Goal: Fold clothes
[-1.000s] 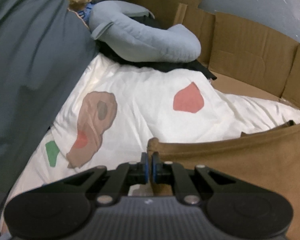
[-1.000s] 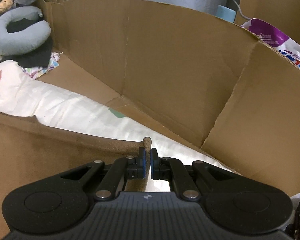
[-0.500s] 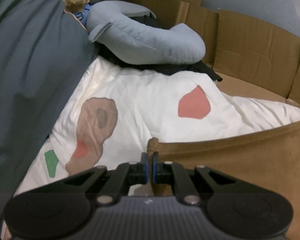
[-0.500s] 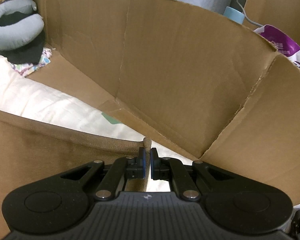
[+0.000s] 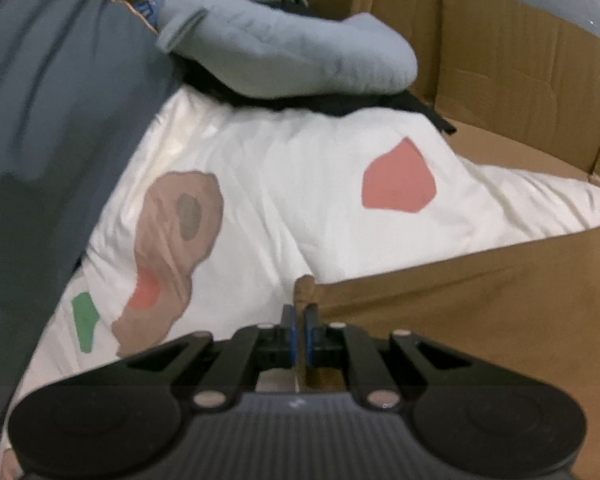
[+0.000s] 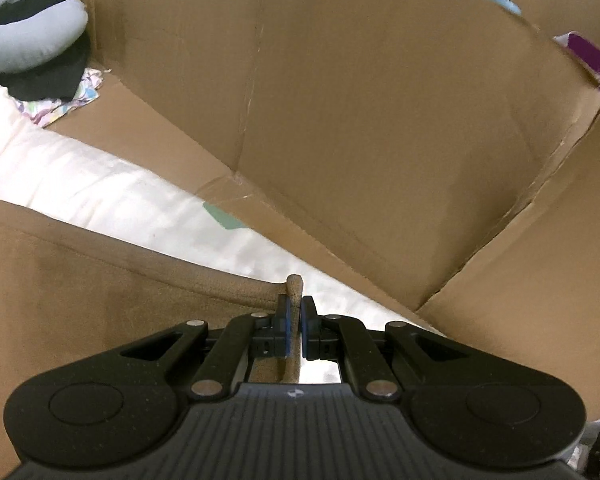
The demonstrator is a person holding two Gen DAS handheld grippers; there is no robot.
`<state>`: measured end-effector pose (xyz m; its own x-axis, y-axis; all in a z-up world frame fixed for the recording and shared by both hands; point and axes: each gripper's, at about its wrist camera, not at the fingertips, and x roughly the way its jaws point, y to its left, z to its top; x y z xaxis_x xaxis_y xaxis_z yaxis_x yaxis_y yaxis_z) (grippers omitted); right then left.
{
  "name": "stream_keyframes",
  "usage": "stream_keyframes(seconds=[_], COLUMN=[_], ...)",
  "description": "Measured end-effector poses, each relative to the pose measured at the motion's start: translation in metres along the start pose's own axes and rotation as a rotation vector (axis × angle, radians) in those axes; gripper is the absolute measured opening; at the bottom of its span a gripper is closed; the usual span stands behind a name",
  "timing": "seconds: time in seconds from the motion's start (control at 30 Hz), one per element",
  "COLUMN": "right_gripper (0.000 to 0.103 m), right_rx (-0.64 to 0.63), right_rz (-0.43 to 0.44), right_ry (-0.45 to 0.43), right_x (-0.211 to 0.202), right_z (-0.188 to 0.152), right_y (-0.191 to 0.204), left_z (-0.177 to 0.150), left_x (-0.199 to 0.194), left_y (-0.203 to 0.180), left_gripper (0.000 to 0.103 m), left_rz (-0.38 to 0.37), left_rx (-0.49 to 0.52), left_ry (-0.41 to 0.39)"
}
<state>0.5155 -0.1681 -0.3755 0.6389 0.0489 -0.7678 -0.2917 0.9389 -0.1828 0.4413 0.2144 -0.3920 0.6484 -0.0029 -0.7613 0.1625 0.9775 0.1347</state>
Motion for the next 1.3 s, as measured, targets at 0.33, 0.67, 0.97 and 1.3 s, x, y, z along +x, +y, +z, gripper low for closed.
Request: stream_keyframes(seconds=[0.33,0.67,0.97,1.3], right_gripper=[0.043,0.043,0.043,0.042], right_rx=[0.114,0.145,0.076,-0.039], right_rz=[0.085,0.128,0.164,0.081], right_ry=[-0.028,-0.075,-0.048,0.013], right_x=[-0.023,-0.044,-0.072,-0.055], right_z=[-0.009,-0.027,-0.069,-0.099], right_y=[-0.014,-0.001,0.011,0.011], left_z=[-0.001,-0.035,-0.074,-0.099], left_x=[-0.03,-0.069,-0.085,-0.059], left_y=[0.021,-0.004,-0.026,-0.018], left_gripper=[0.062,0.074,0.07,0.052], left_rz=[0.007,0.025,-0.047,-0.011], left_rx=[-0.054,-0.119,-0.091,-0.06], left_ry=[-0.053,-0.132,-0.062,0.022])
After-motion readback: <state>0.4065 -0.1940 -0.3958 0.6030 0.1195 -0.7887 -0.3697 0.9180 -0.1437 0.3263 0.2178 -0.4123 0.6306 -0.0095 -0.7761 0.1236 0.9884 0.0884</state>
